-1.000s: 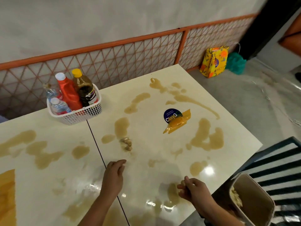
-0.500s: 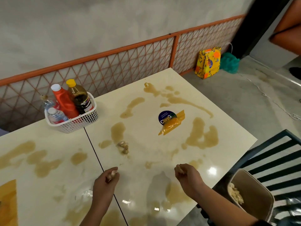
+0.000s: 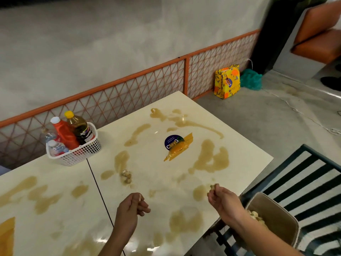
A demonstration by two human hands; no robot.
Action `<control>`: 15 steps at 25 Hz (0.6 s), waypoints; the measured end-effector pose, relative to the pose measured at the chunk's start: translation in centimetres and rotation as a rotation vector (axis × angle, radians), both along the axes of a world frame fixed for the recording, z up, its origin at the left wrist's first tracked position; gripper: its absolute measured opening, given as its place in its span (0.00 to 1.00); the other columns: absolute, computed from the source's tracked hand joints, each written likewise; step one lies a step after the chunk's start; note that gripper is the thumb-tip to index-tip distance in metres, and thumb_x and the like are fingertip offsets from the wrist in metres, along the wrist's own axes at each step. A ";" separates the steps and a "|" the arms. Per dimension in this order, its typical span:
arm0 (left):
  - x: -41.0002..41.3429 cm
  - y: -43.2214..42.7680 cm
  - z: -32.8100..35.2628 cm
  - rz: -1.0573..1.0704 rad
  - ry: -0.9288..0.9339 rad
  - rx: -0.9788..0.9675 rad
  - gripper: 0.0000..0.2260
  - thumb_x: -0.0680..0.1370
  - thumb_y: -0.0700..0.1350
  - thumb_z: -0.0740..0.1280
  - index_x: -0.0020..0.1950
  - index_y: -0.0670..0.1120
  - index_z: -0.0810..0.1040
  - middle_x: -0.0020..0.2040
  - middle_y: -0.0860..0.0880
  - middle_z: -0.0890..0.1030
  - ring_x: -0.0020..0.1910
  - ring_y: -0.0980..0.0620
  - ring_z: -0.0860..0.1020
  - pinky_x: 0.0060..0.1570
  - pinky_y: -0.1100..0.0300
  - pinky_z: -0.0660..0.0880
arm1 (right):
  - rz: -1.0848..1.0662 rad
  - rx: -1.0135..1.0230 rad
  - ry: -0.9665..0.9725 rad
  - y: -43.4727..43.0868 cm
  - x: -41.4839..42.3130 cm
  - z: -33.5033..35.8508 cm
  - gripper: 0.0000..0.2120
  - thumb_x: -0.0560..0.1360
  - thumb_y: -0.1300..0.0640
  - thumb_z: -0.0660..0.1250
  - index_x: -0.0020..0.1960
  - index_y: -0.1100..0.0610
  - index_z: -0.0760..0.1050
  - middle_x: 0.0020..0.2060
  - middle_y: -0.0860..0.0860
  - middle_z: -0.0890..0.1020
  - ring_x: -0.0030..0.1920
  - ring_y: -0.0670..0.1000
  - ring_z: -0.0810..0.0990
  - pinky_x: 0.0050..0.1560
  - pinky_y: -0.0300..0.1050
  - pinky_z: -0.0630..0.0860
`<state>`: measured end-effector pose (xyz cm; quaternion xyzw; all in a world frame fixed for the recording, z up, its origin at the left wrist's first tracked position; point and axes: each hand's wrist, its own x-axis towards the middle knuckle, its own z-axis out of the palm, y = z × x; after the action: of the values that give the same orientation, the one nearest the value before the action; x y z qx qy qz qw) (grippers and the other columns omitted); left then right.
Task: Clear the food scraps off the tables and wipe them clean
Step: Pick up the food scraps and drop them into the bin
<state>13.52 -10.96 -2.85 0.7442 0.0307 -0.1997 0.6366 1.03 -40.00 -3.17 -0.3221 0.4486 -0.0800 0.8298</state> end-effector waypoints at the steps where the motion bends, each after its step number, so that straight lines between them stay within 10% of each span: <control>1: -1.0 -1.2 0.3 -0.005 -0.001 -0.007 0.15 0.85 0.40 0.55 0.46 0.33 0.74 0.33 0.40 0.80 0.33 0.38 0.82 0.28 0.59 0.73 | -0.017 -0.002 -0.011 -0.9 -1.0 0.4 0.08 0.84 0.63 0.60 0.52 0.67 0.75 0.40 0.58 0.81 0.42 0.55 0.82 0.38 0.43 0.84; 9: -9.3 -9.2 2.7 -0.141 -0.071 0.071 0.15 0.86 0.40 0.52 0.43 0.35 0.70 0.29 0.41 0.77 0.25 0.44 0.76 0.26 0.59 0.67 | -0.079 0.109 -0.009 -7.2 -11.4 -0.2 0.10 0.80 0.70 0.62 0.60 0.67 0.75 0.53 0.60 0.79 0.53 0.55 0.78 0.59 0.50 0.78; 15: -15.5 -12.0 2.5 -0.092 -0.032 0.082 0.18 0.86 0.46 0.51 0.47 0.35 0.72 0.30 0.41 0.76 0.25 0.45 0.75 0.24 0.61 0.66 | -0.159 0.155 0.100 -9.9 -18.4 -3.6 0.07 0.79 0.70 0.64 0.56 0.68 0.77 0.47 0.60 0.80 0.44 0.52 0.79 0.34 0.41 0.83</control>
<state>-1.99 -22.99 -0.36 0.7732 -0.0054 -0.2155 0.5964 -17.36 -49.89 -6.79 -0.2241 0.5184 -0.0945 0.8198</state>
